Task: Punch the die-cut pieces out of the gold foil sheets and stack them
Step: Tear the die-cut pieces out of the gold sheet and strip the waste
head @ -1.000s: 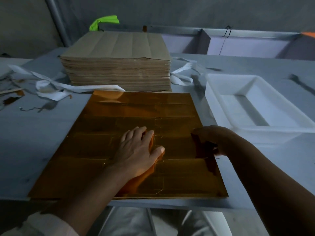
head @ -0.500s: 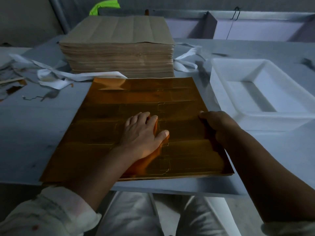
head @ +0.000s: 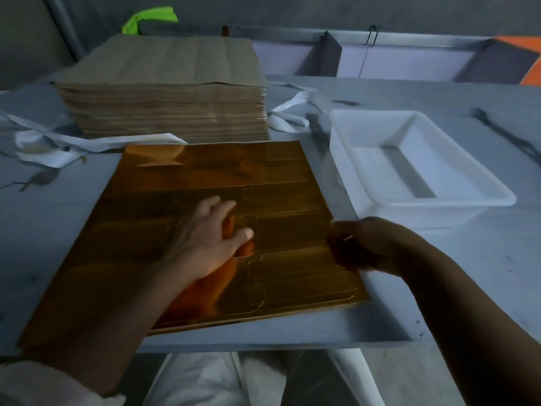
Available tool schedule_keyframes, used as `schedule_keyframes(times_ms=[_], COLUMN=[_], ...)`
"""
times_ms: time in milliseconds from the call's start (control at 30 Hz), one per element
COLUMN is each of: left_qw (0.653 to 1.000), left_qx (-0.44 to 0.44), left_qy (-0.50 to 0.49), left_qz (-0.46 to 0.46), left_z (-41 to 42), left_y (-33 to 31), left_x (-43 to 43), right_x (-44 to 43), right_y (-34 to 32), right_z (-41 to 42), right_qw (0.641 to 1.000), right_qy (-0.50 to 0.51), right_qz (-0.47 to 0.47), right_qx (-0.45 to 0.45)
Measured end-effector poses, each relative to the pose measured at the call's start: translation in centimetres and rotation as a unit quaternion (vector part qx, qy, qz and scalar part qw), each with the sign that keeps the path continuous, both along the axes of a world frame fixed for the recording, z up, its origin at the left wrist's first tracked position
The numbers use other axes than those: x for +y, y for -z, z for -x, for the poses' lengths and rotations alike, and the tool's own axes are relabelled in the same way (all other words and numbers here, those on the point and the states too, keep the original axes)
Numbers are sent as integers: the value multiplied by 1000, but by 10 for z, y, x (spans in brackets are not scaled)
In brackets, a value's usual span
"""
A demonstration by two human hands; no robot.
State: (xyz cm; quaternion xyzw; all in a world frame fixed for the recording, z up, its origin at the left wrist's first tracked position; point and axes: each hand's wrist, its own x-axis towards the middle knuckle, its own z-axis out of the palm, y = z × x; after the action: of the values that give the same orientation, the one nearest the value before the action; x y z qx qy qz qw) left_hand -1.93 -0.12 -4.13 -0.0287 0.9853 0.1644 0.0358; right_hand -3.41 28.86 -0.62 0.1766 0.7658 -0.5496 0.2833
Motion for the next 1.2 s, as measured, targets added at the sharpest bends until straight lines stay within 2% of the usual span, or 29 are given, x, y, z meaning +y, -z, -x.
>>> schedule_keyframes(times_ms=[100,167,233,333,467,600,700,767,833,867,933,1000,1033,1100,1200], left_qw=[981,951,928,923,922,915,916,924,946,963,994,991,983,972,972], left_qx=[35,8,-37,-49,-12,35,17,5,50,78,78,6,-33,-92,-112], left_qy=[-188,-308,-371,-381,-387,-398,-399,-374,-298,-237,-75,81,129,180,195], left_qz=[18,21,-14,2,23,55,44,73,119,105,2,-104,-127,-120,-73], left_z=[8,9,6,0,2,4,3,-2,-10,-14,-28,-45,-52,-62,-66], left_y=[-11,-14,-13,-11,-9,5,2,-5,-15,-23,-37,-41,-38,-26,-13], left_x=[-50,-92,-123,-137,-116,-107,-108,-99,-76,-59,-19,16,28,40,41], right_x=[11,11,9,8,7,2,2,7,13,15,19,20,20,17,3], right_y=[1,2,3,4,8,8,5,3,0,-1,-1,-1,-1,1,7], right_z=[-15,-19,-20,-20,-23,-18,-18,-23,-31,-35,-44,-54,-59,-68,-84], right_qw=[1000,1000,999,999,999,997,997,998,999,998,993,979,969,945,897], right_qy=[-5,-3,-9,-11,17,40,48,43,28,24,35,64,79,114,153], right_qz=[3,-8,-26,-22,1,-19,-15,7,43,64,114,192,230,306,415], right_qx=[-1,15,36,44,52,64,55,37,8,-5,-23,-33,-34,-27,-20])
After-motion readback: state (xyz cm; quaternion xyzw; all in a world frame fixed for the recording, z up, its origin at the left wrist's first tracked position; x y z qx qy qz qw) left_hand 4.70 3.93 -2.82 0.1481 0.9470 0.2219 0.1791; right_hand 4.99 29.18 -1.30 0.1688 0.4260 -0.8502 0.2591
